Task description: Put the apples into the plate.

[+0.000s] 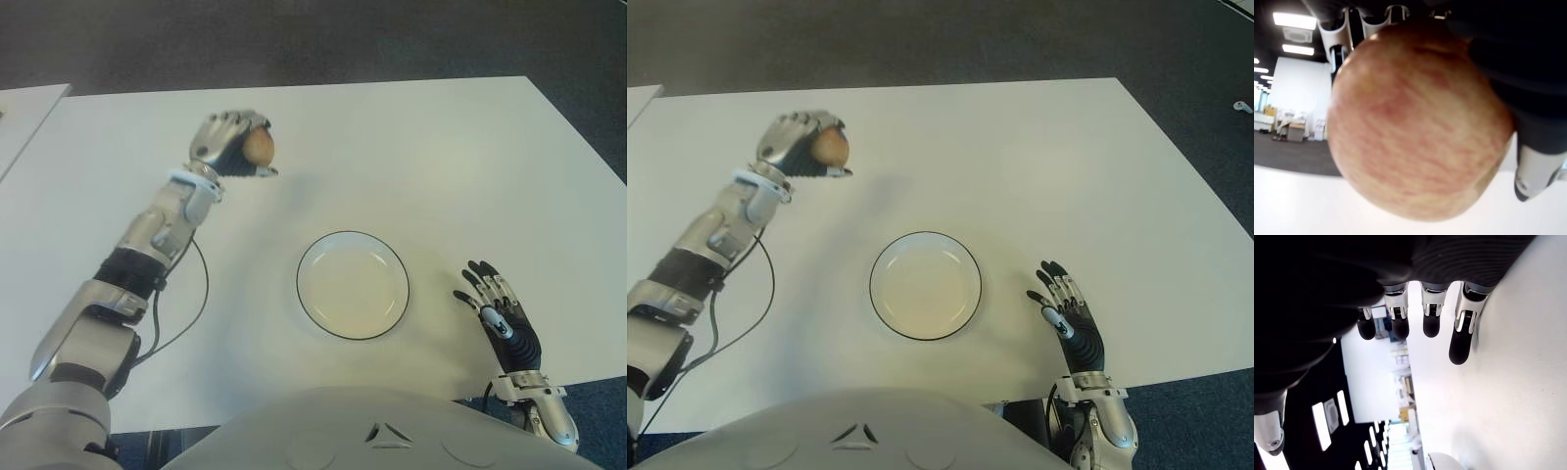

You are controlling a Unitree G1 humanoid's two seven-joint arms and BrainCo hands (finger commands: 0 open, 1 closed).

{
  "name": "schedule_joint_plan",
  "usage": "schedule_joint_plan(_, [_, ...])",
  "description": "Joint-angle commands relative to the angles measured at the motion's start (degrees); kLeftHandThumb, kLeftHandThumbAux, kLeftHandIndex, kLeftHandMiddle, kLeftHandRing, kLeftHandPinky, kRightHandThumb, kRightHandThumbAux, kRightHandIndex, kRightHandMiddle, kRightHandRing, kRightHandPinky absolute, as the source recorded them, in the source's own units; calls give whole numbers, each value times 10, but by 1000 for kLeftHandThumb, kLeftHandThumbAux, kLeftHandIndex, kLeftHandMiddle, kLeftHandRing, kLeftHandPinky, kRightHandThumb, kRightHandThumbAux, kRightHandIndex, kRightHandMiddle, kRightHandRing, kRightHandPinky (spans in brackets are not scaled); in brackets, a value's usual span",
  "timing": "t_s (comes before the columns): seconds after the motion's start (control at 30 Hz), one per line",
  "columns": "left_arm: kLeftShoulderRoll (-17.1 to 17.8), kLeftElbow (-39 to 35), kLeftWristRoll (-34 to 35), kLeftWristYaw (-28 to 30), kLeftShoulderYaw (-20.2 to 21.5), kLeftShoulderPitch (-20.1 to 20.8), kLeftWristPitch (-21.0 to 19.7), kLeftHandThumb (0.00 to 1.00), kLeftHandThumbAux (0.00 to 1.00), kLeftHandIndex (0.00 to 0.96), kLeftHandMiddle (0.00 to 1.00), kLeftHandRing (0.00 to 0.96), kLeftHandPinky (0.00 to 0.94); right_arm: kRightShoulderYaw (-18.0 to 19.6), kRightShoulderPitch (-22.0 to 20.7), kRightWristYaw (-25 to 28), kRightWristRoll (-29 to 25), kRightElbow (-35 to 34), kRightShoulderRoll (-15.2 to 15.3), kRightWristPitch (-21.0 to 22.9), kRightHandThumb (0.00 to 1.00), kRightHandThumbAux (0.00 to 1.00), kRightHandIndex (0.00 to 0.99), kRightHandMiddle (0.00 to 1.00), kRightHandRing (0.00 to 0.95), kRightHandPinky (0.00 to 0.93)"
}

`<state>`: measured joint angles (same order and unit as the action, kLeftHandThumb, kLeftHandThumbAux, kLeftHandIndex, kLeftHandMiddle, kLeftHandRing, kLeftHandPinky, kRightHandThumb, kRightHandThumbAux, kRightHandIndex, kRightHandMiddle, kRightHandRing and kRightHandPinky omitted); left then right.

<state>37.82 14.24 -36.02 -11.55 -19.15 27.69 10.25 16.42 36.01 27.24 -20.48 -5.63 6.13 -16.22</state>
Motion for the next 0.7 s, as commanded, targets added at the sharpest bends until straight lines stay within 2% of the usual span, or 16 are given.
schedule_joint_plan(0.03, [43,-184,40,111,95,-23,-69,854,668,401,534,862,833,-17,13,-26,17,17,-17,19,208,542,62,49,2,13])
schedule_joint_plan(0.13, [33,-221,19,135,102,-33,-105,854,667,402,535,865,838,-23,13,-31,23,17,-18,18,219,540,66,54,3,10])
schedule_joint_plan(0.23, [30,-242,8,157,107,-40,-123,855,667,402,534,864,837,-27,12,-37,28,17,-18,15,223,539,68,57,4,10])
schedule_joint_plan(0.7, [32,-264,-27,206,115,-48,-114,857,665,404,527,849,803,-43,12,-57,31,21,-17,11,211,561,67,54,0,1])
